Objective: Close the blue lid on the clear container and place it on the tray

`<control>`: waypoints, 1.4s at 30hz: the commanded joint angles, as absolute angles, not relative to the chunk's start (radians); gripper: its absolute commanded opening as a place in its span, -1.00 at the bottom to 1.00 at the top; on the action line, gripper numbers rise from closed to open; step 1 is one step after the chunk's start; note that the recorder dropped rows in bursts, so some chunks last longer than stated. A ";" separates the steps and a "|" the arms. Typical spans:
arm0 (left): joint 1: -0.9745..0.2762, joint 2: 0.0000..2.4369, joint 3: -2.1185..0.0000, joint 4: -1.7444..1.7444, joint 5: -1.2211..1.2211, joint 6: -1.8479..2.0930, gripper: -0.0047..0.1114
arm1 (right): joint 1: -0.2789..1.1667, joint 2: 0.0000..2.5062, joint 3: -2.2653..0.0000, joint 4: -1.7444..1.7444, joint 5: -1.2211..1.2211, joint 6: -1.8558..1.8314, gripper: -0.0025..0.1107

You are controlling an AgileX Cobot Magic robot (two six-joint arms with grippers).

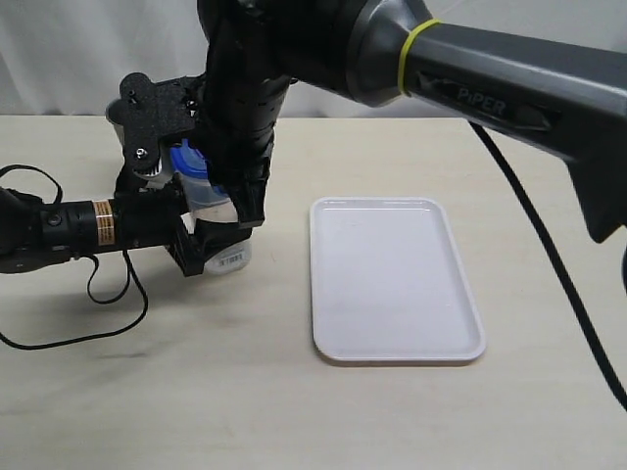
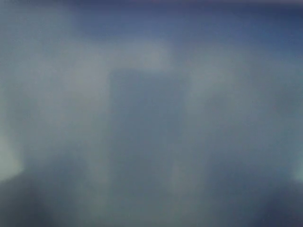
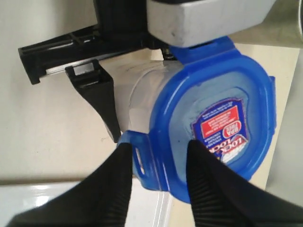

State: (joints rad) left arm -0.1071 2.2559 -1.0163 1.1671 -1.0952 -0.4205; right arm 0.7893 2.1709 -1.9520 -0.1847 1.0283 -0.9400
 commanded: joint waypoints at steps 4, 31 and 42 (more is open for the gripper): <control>-0.123 2.255 -1.014 1.230 -1.166 -0.395 0.10 | 0.782 2.294 -1.900 -0.120 1.068 -0.882 -0.62; -0.123 2.255 -1.014 1.243 -1.170 -0.392 -0.55 | 0.777 2.194 -1.819 -0.112 0.992 -0.793 -0.28; -0.099 2.253 -1.014 1.305 -1.194 -0.390 -0.92 | 0.685 2.120 -1.819 -0.058 1.026 -0.723 -0.22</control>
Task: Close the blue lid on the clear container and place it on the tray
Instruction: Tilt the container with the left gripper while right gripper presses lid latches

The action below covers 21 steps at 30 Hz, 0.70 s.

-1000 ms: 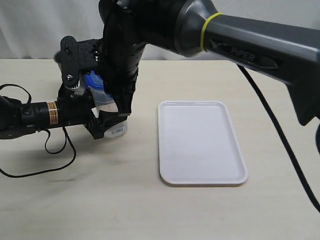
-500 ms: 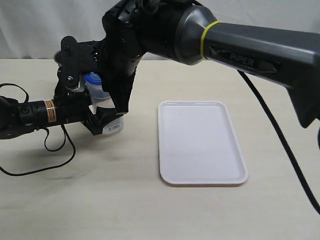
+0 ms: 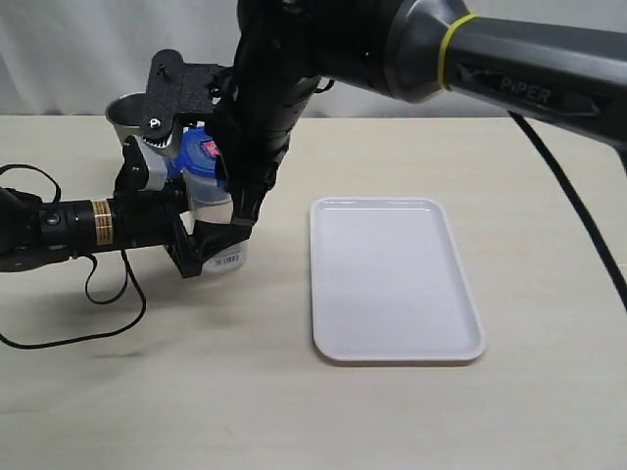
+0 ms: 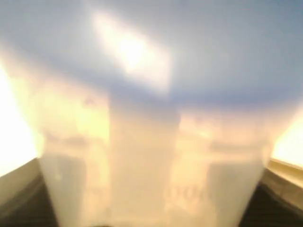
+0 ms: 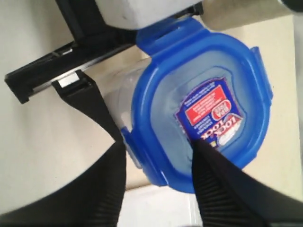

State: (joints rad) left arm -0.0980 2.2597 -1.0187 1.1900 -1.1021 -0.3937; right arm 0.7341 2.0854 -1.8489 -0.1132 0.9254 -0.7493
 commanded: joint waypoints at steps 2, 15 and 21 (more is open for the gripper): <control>-0.082 2.253 -1.014 1.316 -1.221 -0.392 -0.92 | 0.672 2.120 -1.819 -0.053 1.041 -0.721 -0.22; -0.069 2.253 -1.014 1.330 -1.221 -0.392 -0.92 | 0.663 2.043 -1.889 0.000 1.057 -0.704 -0.22; -0.069 2.253 -1.014 1.327 -1.221 -0.390 -0.92 | 0.641 1.964 -1.979 0.158 1.065 -0.545 -0.22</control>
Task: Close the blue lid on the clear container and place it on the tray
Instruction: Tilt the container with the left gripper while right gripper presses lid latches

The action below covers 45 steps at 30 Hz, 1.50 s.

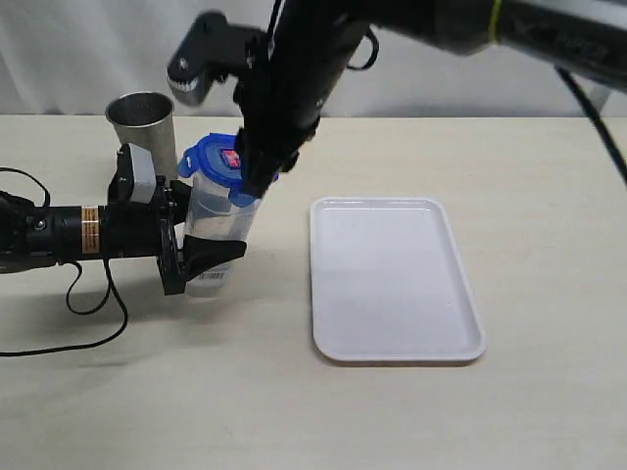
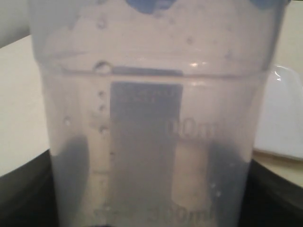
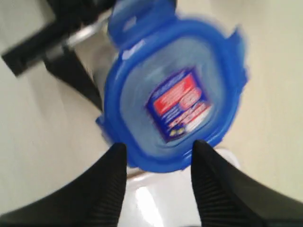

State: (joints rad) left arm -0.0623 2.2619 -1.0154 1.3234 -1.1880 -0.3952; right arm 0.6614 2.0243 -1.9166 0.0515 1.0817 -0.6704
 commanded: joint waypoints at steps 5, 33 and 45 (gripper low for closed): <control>-0.069 2.253 -1.014 1.325 -1.221 -0.390 -0.92 | 0.615 1.971 -2.017 0.349 0.977 -0.317 -0.22; -0.069 2.253 -1.014 1.297 -1.221 -0.395 -0.92 | 0.818 2.321 -2.208 -0.163 1.221 0.133 -0.36; -0.069 2.253 -1.014 1.297 -1.221 -0.395 -0.92 | 0.852 2.396 -2.208 -0.228 1.221 0.059 -0.50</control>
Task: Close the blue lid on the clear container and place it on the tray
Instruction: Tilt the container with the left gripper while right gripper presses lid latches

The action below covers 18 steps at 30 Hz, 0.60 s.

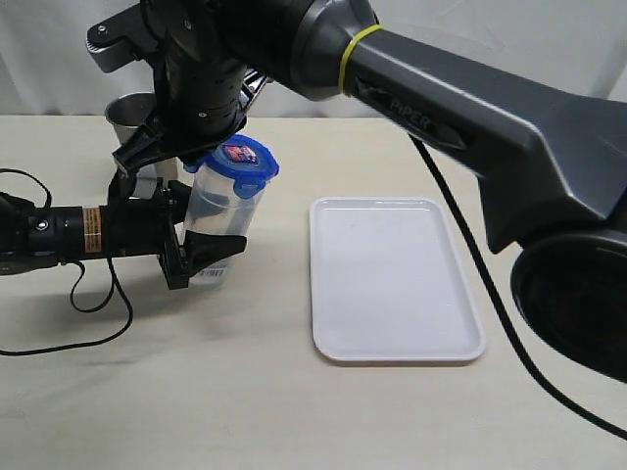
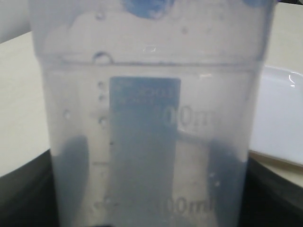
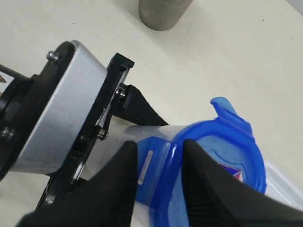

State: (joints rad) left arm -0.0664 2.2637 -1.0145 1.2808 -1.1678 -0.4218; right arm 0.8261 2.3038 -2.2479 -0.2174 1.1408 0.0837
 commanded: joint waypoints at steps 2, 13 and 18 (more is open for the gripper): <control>-0.069 2.253 -1.014 1.297 -1.221 -0.395 -0.92 | 0.866 2.396 -2.208 -0.276 1.221 0.059 -0.50; -0.069 2.253 -1.014 1.300 -1.221 -0.395 -0.92 | 0.874 2.413 -2.206 -0.341 1.221 0.060 -0.41; -0.069 2.253 -1.014 1.300 -1.221 -0.395 -0.92 | 0.874 2.416 -2.206 -0.352 1.221 0.057 -0.40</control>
